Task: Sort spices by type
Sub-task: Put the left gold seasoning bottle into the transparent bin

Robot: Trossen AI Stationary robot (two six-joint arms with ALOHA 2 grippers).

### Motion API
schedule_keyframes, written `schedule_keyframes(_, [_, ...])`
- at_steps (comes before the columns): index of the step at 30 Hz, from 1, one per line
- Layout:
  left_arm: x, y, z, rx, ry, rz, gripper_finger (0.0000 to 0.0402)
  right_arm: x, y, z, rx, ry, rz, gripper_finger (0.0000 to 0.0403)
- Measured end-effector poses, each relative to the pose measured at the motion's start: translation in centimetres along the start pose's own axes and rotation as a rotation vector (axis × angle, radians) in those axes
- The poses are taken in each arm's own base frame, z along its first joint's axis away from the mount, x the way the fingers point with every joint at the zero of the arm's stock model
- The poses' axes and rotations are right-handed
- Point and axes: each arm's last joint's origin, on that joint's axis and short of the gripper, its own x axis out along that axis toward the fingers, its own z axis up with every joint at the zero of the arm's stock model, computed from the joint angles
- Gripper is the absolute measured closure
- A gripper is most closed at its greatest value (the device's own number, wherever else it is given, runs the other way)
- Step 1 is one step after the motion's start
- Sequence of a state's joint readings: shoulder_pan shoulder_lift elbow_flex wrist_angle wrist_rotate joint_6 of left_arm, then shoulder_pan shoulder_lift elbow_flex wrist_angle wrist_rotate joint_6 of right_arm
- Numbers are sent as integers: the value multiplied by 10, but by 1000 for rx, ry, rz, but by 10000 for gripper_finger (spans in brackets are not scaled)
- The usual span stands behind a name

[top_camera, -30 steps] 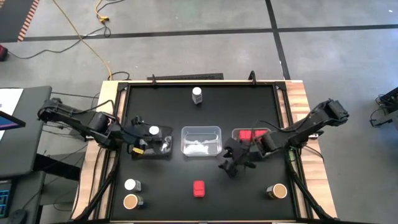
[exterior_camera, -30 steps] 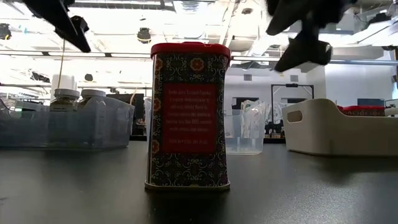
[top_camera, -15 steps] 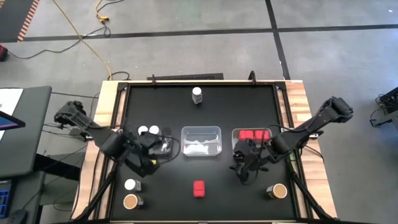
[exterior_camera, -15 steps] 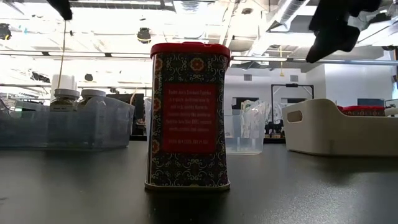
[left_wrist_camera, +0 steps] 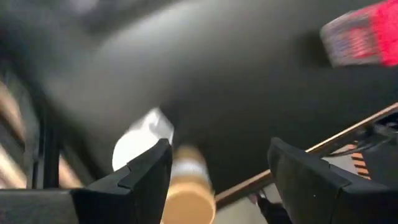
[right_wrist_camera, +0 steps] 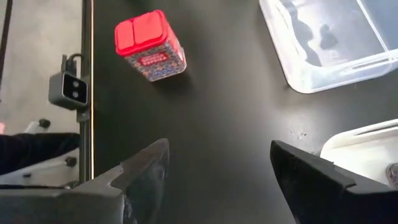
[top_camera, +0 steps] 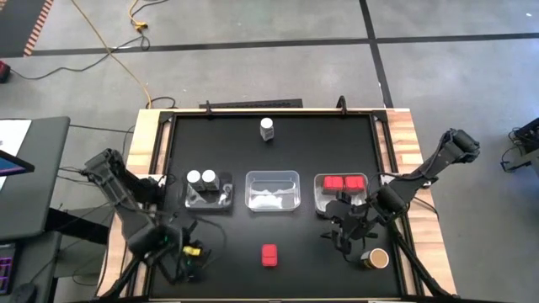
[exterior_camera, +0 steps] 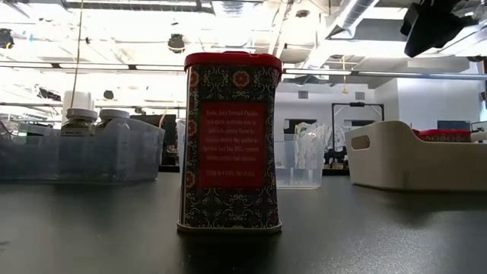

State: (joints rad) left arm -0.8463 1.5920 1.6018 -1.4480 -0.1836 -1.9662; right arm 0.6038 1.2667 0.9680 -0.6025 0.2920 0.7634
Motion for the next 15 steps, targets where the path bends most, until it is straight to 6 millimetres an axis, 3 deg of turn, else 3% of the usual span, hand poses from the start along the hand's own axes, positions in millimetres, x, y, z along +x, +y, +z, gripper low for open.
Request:
schedule_keyframes(6, [4,9,-35,-166,113,93,150,-1,-1,-3,-26,21,-13,97])
schedule_keyframes(15, [0,16,-54,-155,194,104,150,-1,0,-4,-32,28,-15,97])
